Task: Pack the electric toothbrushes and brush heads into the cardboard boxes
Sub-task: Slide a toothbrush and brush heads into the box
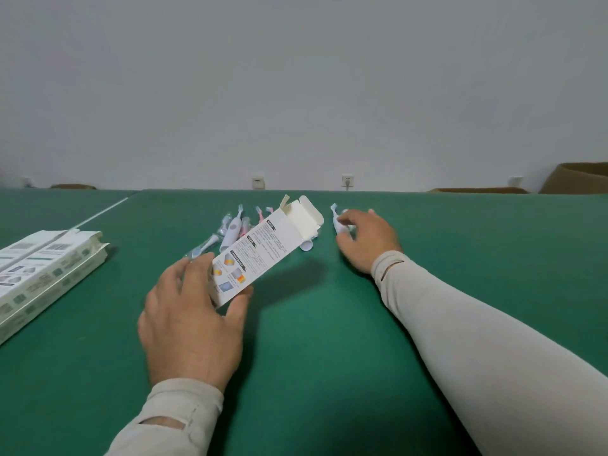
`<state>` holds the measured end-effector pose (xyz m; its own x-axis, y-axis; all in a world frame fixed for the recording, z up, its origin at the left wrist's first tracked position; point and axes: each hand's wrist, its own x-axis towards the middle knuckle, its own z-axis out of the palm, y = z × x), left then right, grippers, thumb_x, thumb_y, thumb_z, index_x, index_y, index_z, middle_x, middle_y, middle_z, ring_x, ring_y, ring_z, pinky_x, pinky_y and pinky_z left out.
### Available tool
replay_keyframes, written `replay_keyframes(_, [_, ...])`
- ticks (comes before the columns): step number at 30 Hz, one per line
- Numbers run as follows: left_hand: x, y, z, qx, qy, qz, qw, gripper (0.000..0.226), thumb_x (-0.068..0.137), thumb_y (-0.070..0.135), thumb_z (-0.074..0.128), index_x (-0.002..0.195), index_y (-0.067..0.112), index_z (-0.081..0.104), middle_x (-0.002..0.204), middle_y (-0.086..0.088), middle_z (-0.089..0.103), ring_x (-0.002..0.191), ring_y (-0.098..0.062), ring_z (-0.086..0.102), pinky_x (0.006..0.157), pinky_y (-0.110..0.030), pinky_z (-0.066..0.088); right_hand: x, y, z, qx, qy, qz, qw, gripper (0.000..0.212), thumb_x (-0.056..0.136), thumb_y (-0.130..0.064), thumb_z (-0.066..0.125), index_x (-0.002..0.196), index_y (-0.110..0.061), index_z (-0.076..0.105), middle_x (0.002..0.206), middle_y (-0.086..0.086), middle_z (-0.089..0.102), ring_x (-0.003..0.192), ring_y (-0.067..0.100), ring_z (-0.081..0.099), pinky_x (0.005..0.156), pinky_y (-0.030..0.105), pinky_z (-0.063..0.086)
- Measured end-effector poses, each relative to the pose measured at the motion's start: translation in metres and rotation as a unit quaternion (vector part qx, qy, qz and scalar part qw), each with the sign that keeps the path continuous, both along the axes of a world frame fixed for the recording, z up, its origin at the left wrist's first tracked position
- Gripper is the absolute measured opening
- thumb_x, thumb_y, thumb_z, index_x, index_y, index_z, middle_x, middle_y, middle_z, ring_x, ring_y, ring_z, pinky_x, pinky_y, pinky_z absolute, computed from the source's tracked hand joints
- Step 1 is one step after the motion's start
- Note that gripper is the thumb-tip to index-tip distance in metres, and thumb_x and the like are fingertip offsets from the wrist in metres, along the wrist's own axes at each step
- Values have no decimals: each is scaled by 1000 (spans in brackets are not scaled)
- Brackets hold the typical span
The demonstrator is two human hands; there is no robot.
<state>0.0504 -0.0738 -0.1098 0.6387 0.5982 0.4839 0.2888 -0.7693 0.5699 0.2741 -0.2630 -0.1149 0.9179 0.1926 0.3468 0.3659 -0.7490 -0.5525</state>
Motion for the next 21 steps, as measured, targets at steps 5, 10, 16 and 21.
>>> replay_keyframes(5, [-1, 2, 1, -16, -15, 11, 1000, 57, 78, 43, 75, 130, 27, 58, 134, -6, 53, 122, -35, 46, 102, -51, 37, 27, -4, 26, 92, 0, -175, 980, 26, 91, -25, 53, 115, -26, 64, 121, 1, 62, 95, 23, 61, 78, 32, 48])
replay_keyframes(10, [1, -1, -1, -22, -18, 13, 1000, 58, 77, 42, 77, 129, 27, 59, 135, -6, 53, 123, -35, 46, 102, -51, 36, 57, 8, 37, -139, 58, -197, 969, 36, 92, -47, 57, 106, -16, 69, 118, 9, 62, 114, 30, 53, 81, 35, 44])
replay_keyframes(16, [2, 1, -2, -15, -24, 19, 999, 58, 74, 43, 77, 127, 28, 59, 134, -5, 54, 123, -34, 46, 102, -54, 38, 70, 26, 26, -233, 98, -202, 946, 34, 94, -50, 51, 84, -19, 44, 123, 7, 62, 126, 29, 45, 96, 42, 38])
replay_keyframes(21, [3, 3, -4, -21, -29, 26, 999, 56, 76, 41, 77, 126, 26, 59, 132, -7, 54, 123, -36, 46, 102, -55, 37, 66, 32, 31, -128, -13, -228, 965, 43, 87, -57, 52, 98, -17, 63, 117, 8, 61, 115, 29, 49, 91, 41, 39])
